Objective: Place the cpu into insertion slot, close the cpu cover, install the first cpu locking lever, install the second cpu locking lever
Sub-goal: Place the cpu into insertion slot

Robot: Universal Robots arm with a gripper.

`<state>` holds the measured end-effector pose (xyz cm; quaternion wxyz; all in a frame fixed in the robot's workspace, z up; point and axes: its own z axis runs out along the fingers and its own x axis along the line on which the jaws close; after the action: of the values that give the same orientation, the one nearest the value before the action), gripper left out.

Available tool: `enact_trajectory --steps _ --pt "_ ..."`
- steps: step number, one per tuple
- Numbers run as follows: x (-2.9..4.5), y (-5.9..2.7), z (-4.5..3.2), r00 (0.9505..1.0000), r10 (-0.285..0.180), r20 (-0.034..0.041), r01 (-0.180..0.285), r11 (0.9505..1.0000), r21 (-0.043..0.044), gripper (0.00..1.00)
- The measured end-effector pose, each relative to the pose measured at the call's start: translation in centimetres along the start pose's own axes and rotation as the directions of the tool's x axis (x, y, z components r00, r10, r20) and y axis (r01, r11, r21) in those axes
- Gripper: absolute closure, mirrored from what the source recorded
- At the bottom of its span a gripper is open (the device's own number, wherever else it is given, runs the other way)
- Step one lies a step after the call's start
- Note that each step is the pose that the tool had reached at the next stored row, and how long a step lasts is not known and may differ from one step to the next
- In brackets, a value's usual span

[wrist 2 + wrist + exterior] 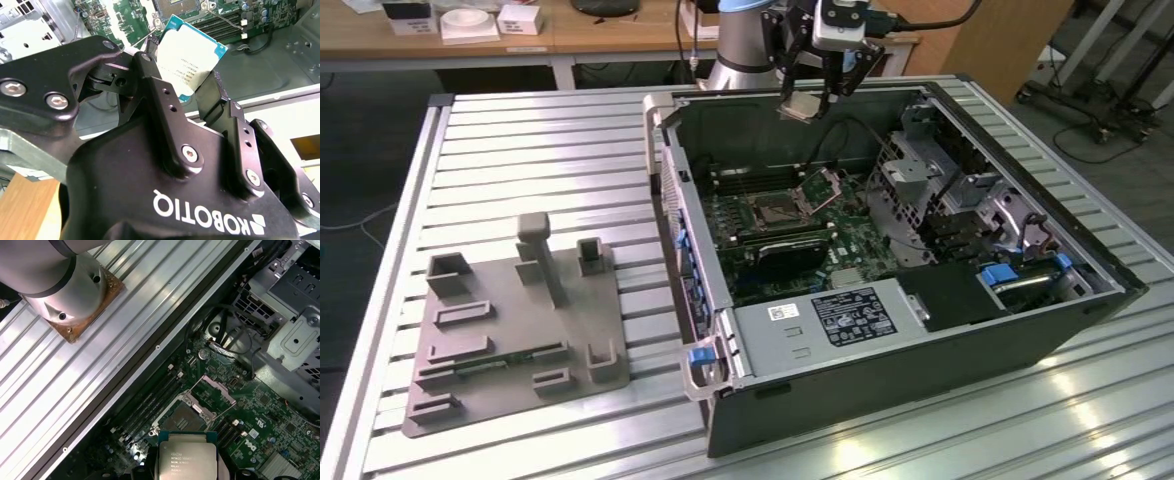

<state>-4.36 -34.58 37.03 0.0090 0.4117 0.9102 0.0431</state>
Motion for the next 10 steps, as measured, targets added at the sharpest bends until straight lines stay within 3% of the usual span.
enact_trajectory --steps 10 --pt "0.00 0.00 0.00 1.0000 0.010 0.0008 -0.010 1.0000 -0.0002 0.46"
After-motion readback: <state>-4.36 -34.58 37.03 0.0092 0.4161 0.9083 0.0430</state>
